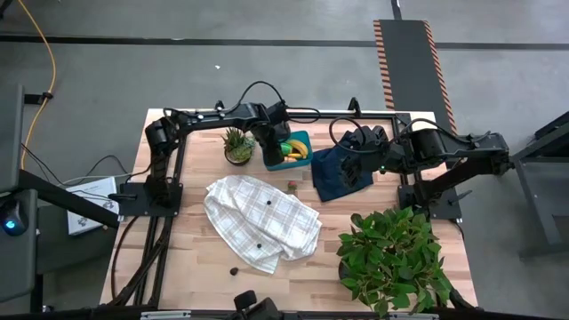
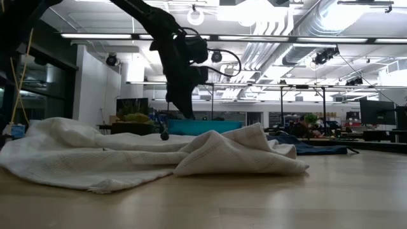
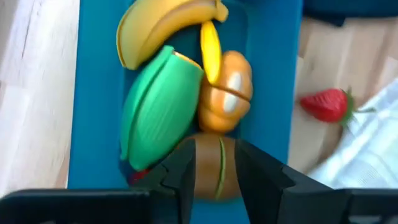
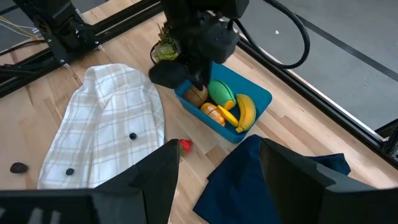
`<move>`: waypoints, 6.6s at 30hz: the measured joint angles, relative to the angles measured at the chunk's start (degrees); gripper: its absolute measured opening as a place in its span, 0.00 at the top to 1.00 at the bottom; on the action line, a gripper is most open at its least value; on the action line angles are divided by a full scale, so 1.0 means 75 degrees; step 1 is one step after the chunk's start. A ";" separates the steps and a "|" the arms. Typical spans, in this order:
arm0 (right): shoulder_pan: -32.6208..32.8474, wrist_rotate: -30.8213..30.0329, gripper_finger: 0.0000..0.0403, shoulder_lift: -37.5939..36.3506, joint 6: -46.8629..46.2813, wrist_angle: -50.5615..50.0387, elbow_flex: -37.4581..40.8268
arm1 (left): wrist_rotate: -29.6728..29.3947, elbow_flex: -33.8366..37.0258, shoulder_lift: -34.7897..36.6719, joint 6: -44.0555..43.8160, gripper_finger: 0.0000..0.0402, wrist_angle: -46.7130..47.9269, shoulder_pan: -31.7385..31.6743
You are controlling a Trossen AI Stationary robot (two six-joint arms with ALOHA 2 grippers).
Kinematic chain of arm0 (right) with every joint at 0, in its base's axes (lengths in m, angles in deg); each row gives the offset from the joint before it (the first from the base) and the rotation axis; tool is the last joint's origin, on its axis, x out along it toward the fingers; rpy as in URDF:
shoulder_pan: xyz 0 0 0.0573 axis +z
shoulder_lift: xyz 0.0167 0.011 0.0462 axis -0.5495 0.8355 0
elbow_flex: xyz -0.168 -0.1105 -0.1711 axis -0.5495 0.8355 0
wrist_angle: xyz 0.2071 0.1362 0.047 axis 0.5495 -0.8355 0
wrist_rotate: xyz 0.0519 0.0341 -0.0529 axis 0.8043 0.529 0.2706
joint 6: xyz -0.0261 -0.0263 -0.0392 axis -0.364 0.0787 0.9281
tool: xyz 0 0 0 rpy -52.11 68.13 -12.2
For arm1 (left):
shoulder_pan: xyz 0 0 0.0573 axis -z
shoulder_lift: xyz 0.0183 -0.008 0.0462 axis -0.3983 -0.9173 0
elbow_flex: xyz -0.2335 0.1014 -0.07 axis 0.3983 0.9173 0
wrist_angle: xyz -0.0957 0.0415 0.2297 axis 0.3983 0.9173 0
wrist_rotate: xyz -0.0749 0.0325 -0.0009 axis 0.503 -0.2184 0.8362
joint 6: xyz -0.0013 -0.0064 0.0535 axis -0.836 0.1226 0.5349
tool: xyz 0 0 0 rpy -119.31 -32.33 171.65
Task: Pick and placing Produce into tupperware
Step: Put the blackberry into the blue bin
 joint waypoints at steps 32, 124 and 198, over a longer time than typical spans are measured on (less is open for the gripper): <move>0.1361 -0.1091 0.47 0.0003 -0.0597 -0.0804 0.0000 | 0.0427 0.0437 0.4237 -0.1008 0.89 0.1796 0.0794; 0.1486 -0.0813 0.47 0.0004 -0.0158 -0.0807 0.0002 | -0.2269 0.4010 0.2477 -1.1023 0.50 -0.2133 0.9702; 0.1486 -0.0524 0.47 0.0006 0.0233 -0.1463 0.0003 | -0.2658 0.4013 0.1635 -1.3185 0.50 -0.1478 0.9696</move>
